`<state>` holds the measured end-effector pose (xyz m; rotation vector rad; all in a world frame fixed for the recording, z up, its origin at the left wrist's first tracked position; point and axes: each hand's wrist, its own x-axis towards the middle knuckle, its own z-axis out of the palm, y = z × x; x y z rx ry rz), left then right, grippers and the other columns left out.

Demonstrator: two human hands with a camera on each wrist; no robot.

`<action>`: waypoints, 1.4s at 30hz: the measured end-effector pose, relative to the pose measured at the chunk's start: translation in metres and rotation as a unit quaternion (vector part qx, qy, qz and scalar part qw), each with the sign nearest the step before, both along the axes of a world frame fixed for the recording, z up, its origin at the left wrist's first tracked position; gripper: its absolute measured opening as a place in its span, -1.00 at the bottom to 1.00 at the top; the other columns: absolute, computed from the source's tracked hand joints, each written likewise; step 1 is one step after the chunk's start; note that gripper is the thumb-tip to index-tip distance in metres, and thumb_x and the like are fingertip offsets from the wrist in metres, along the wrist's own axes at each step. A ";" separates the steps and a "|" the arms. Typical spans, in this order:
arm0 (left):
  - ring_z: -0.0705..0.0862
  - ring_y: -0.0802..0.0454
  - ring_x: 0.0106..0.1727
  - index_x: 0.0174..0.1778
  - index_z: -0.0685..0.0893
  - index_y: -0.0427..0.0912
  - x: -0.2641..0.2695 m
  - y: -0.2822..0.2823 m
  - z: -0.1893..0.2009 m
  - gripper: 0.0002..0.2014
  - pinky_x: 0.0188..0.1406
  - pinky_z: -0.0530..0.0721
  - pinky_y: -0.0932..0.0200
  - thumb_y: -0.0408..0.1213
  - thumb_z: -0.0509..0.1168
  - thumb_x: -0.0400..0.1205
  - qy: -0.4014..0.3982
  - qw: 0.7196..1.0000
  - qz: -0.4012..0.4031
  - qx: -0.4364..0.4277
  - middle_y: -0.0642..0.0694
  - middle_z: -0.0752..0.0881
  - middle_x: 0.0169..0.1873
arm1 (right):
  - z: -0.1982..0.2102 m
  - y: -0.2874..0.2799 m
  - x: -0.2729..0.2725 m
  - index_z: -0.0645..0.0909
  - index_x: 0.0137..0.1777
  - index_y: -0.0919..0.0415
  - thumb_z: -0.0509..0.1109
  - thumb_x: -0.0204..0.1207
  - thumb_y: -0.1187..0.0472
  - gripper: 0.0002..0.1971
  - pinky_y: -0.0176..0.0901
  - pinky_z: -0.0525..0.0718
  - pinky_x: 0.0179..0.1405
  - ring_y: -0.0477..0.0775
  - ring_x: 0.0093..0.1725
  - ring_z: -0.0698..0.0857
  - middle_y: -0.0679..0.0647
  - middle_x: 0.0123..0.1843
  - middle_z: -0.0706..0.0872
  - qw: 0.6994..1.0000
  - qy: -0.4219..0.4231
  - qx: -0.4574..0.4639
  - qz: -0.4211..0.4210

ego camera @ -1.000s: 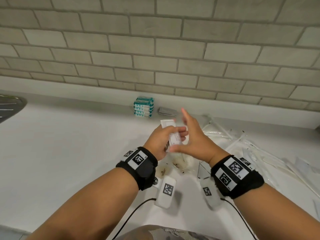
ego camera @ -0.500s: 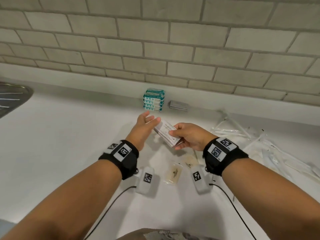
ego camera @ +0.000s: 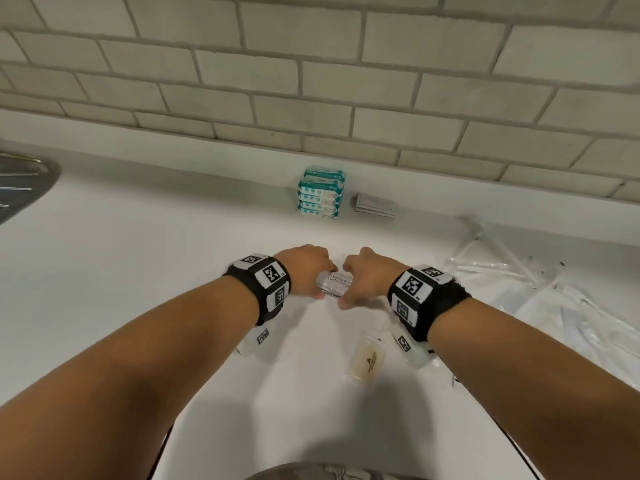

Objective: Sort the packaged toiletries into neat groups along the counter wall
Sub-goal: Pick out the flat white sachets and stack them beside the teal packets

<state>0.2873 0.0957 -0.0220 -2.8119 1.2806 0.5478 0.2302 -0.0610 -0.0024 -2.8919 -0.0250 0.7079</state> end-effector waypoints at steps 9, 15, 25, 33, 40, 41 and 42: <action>0.59 -0.03 0.17 0.39 0.52 -0.11 0.022 -0.021 -0.006 -0.41 0.19 0.58 0.09 -0.12 0.49 0.43 0.011 0.999 0.003 -0.043 -0.07 0.59 0.16 | -0.012 -0.010 0.013 0.48 0.16 0.11 0.51 0.32 0.04 -0.56 -0.13 0.64 -0.26 0.06 -0.13 0.63 0.05 0.04 0.46 0.998 -0.058 -0.025 -0.004; 0.60 -0.09 0.20 0.40 0.53 -0.16 0.056 -0.070 -0.004 -0.38 0.17 0.59 0.11 -0.18 0.51 0.41 -0.009 0.999 0.007 -0.039 -0.14 0.60 0.22 | -0.010 -0.049 0.054 0.51 0.23 0.16 0.53 0.30 0.03 -0.48 -0.07 0.69 -0.12 0.09 -0.11 0.60 0.12 0.14 0.49 0.996 -0.050 -0.067 -0.017; 0.67 -0.15 0.12 0.33 0.59 -0.20 0.105 -0.124 -0.007 -0.46 0.09 0.67 0.02 -0.14 0.50 0.43 -0.031 0.999 0.016 -0.031 -0.18 0.63 0.19 | -0.014 -0.099 0.104 0.51 0.37 0.12 0.56 0.21 -0.10 -0.29 -0.05 0.71 -0.02 0.09 -0.11 0.63 0.06 0.17 0.52 0.995 -0.058 -0.041 -0.069; 0.69 -0.08 0.07 0.27 0.64 -0.13 0.115 -0.124 -0.008 -0.47 0.00 0.62 0.15 -0.02 0.50 0.41 0.008 0.998 0.022 -0.060 -0.09 0.70 0.12 | -0.019 -0.108 0.111 0.50 0.39 0.17 0.60 0.26 -0.04 -0.30 0.02 0.70 0.11 0.15 0.05 0.66 0.12 0.29 0.47 0.997 -0.046 -0.035 -0.048; 0.69 -0.11 0.08 0.31 0.61 -0.15 0.116 -0.126 -0.005 -0.46 0.06 0.69 0.04 -0.09 0.49 0.42 -0.019 0.999 0.015 -0.032 -0.13 0.65 0.17 | -0.019 -0.104 0.115 0.54 0.34 0.18 0.58 0.29 0.02 -0.38 -0.01 0.70 0.11 0.16 0.08 0.67 0.15 0.28 0.50 0.997 -0.059 -0.039 -0.038; 0.68 -0.11 0.08 0.31 0.61 -0.15 0.116 -0.126 -0.005 -0.46 0.06 0.69 0.03 -0.09 0.49 0.42 -0.019 0.999 0.016 -0.029 -0.13 0.64 0.16 | -0.019 -0.104 0.115 0.54 0.34 0.18 0.58 0.29 0.03 -0.38 -0.03 0.70 0.10 0.16 0.07 0.67 0.15 0.27 0.50 0.997 -0.056 -0.038 -0.039; 0.68 -0.11 0.08 0.31 0.61 -0.15 0.116 -0.126 -0.005 -0.47 0.07 0.69 0.03 -0.09 0.48 0.43 -0.018 0.999 0.018 -0.024 -0.13 0.64 0.16 | -0.019 -0.104 0.115 0.54 0.34 0.19 0.58 0.30 0.03 -0.39 -0.05 0.70 0.09 0.15 0.07 0.67 0.15 0.27 0.50 0.997 -0.052 -0.039 -0.039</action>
